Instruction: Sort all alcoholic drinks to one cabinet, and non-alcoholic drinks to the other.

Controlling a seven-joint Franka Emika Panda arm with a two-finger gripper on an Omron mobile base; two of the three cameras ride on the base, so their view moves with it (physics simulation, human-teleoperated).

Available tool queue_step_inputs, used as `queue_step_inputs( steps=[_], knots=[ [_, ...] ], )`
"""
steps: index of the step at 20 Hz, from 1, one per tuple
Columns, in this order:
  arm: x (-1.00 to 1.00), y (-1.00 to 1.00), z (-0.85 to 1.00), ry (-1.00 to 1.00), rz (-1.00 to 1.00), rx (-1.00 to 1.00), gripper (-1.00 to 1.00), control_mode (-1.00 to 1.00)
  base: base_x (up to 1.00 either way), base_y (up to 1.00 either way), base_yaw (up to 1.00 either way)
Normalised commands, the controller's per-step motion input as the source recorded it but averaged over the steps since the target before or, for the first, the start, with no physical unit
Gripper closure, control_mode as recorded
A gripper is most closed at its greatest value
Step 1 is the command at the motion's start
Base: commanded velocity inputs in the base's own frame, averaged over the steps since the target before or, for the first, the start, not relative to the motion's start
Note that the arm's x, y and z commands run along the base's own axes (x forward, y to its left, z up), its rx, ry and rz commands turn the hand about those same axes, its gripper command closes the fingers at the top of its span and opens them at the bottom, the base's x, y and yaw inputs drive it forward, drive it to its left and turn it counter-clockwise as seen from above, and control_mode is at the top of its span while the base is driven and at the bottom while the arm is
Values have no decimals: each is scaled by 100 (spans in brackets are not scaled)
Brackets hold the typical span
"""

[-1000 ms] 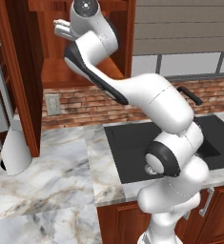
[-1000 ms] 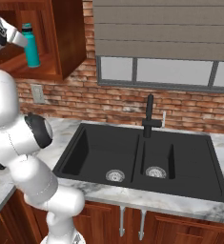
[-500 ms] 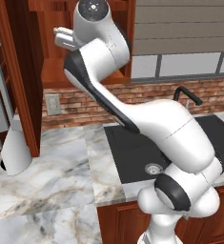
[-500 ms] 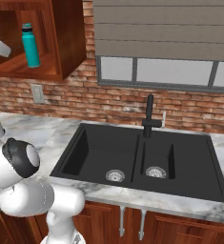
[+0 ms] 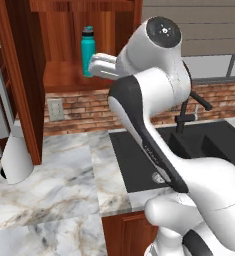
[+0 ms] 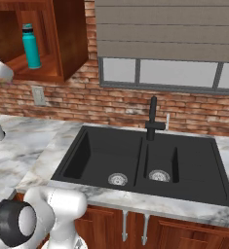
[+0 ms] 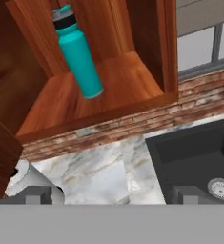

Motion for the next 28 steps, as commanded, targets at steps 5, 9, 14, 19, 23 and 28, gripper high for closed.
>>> queue_step_inputs(
  steps=[5,9,14,19,23,28],
  knots=[
    [-90,-76,-50,25,31,0,-100,-100,0,0,0],
    [-69,-56,-57,31,26,0,-100,-100,0,0,0],
    [-14,-23,-66,31,11,0,-100,-100,0,0,0],
    [1,-2,-43,17,1,0,-100,-100,0,0,0],
    [3,0,-20,10,0,0,-100,-100,0,0,0],
    [0,-9,-16,11,0,0,-100,-100,0,0,0]
  ],
)
